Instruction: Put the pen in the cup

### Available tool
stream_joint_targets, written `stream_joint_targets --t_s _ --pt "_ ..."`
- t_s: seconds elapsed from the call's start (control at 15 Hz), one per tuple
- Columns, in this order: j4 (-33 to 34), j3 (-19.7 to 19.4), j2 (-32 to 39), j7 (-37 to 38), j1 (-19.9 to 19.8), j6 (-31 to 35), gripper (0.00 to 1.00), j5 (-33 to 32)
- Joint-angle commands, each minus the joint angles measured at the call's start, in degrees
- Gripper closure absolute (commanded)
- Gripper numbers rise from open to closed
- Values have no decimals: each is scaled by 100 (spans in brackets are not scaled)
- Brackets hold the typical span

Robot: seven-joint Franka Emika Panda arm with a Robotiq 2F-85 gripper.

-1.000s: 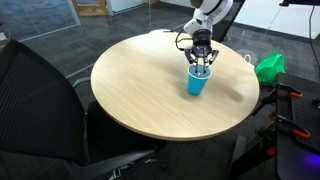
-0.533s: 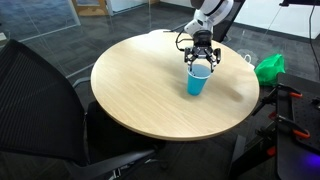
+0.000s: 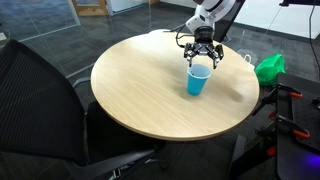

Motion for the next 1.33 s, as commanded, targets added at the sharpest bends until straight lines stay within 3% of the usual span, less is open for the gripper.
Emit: stream_joint_targets --t_s 0.0,1.07,1.27 --pt "-407 14 -470 -179 -6 79 0 47" --pt "-1792 -34 -2519 -360 357 384 0 181" --pt "-1961 509 -2924 -188 61 551 0 270"
